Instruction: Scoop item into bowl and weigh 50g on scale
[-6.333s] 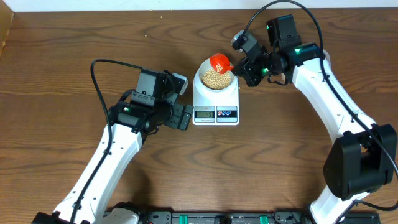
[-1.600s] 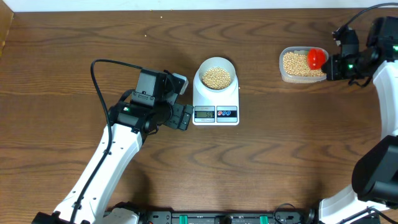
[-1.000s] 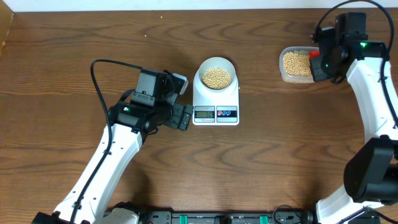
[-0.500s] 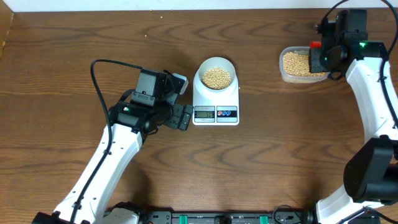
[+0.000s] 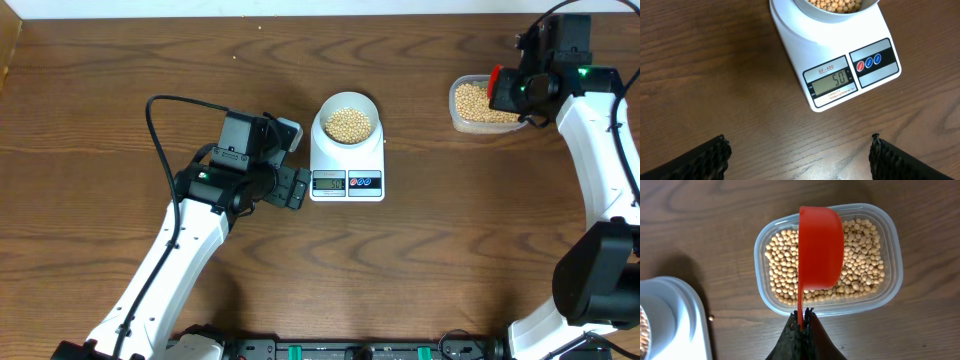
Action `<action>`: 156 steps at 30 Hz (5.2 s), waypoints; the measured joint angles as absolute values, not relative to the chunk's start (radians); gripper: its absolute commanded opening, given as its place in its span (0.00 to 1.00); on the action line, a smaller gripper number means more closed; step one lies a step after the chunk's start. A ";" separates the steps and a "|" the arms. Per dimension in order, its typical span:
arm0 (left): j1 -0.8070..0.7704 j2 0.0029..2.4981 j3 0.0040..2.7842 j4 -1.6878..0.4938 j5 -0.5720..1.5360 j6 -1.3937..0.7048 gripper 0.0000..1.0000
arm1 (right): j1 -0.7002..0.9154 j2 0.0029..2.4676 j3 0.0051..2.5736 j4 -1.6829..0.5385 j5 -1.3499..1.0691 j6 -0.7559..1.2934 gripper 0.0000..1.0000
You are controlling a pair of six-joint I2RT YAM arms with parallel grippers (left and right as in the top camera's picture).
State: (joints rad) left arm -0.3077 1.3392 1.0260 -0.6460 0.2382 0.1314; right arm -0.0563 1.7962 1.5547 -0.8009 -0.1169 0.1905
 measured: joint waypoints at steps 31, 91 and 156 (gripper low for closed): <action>-0.308 1.339 1.026 -0.646 0.238 0.131 0.91 | -0.056 1.796 1.455 -0.722 -0.122 0.673 0.03; -0.308 1.339 1.026 -0.646 0.238 0.131 0.91 | -0.179 1.763 1.447 -0.333 -0.226 -0.048 0.99; -0.308 1.339 1.026 -0.646 0.238 0.131 0.91 | -0.184 1.752 1.447 -0.724 -0.134 -0.023 0.99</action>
